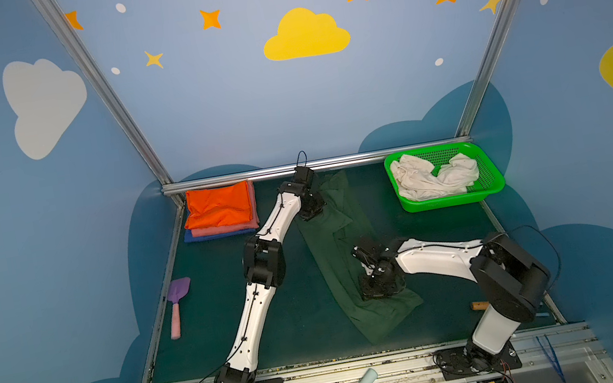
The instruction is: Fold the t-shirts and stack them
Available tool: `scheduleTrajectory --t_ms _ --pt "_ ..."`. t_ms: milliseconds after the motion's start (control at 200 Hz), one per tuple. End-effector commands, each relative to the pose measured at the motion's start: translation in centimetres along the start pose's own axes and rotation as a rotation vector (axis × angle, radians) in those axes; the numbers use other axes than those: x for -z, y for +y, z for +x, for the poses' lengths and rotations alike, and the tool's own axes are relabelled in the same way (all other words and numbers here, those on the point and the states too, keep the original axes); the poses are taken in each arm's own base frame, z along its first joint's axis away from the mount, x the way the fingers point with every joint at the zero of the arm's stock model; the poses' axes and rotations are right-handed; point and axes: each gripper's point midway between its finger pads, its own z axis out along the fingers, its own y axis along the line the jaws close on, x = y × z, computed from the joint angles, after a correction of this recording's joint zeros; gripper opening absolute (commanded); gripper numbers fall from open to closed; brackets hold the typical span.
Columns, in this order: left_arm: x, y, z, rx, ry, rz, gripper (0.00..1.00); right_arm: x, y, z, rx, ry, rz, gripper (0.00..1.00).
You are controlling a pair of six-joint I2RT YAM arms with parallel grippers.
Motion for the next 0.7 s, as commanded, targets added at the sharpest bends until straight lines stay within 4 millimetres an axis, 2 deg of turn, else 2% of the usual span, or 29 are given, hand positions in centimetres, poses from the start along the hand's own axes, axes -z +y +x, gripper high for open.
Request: scheduleTrajectory --t_ms 0,95,290,441,556,696 --pt "-3.9 1.8 0.4 0.078 0.047 0.041 0.05 -2.8 3.3 2.5 0.017 0.121 -0.104 0.39" --pt "-3.9 1.1 -0.8 0.098 0.018 0.086 0.05 -2.8 5.4 2.6 0.057 0.127 -0.123 0.40" --pt "-4.1 0.9 -2.0 0.128 -0.007 0.122 0.05 -2.2 5.8 2.8 0.081 0.128 -0.087 0.43" --pt "-4.0 1.3 -2.4 0.148 -0.003 0.130 0.05 -0.7 6.5 3.2 0.091 0.116 -0.103 0.49" --pt "-3.1 0.5 -2.2 0.134 0.005 0.145 0.05 0.2 6.5 3.2 0.094 0.094 -0.097 0.50" --pt "-0.8 -1.5 -1.9 0.082 -0.005 0.159 0.08 1.8 6.5 2.8 0.104 0.051 -0.094 0.51"
